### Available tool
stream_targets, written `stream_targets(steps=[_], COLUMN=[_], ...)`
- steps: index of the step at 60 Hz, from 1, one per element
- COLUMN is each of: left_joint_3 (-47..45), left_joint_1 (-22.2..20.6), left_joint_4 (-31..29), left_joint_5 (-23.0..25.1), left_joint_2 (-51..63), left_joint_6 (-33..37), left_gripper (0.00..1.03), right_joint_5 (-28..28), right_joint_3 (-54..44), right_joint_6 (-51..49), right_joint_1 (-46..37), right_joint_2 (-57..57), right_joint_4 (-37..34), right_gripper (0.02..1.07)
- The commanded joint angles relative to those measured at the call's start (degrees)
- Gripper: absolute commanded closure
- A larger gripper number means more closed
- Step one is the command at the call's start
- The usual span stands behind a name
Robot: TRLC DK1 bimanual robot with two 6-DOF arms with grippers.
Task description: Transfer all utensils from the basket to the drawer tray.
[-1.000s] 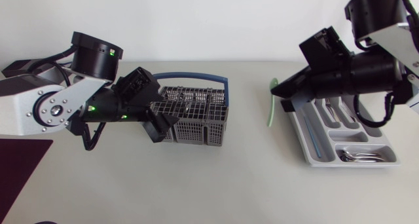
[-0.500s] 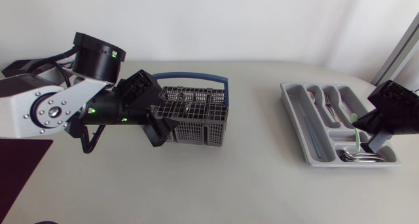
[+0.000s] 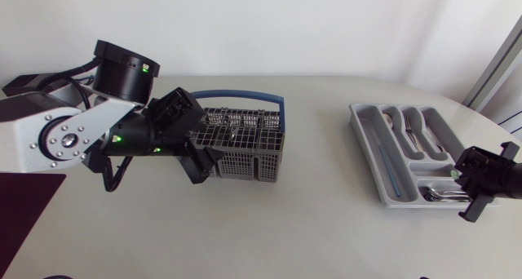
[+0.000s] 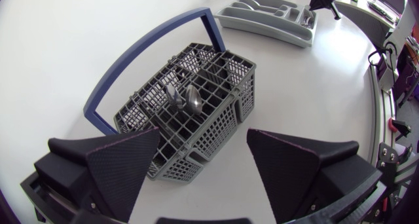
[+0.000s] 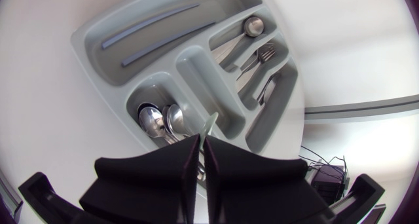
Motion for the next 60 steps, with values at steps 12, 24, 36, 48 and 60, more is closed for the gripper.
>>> stream_targets(steps=[12,24,36,48,60], left_joint_3=[1.89,2.94,5.23,9.45,12.52], left_joint_1=[-1.9,-2.42,-2.6,-3.13,-3.83], left_joint_4=[-0.83,-1.36,-2.06,-4.17,-4.17], left_joint_5=[-1.45,-2.33,-3.82,-6.37,-13.14], left_joint_2=[1.53,2.23,3.37,5.39,9.35], left_joint_6=[-0.85,-2.08,-5.24,-7.53,-9.02], left_gripper=[0.11,0.11,0.17,0.23,0.29], right_joint_5=[0.47,-0.58,-0.76,-0.67,-0.67], right_joint_3=[-2.13,-0.55,2.18,4.72,6.92], right_joint_6=[-2.86,1.53,11.64,22.1,30.27], right_joint_1=[-1.08,-0.55,4.02,10.44,17.12], right_joint_2=[-0.47,-4.25,-4.95,-3.28,-3.19], right_joint_4=[0.96,-1.76,-5.8,-9.58,-12.22], right_gripper=[0.4,0.3,0.3,0.3,0.3])
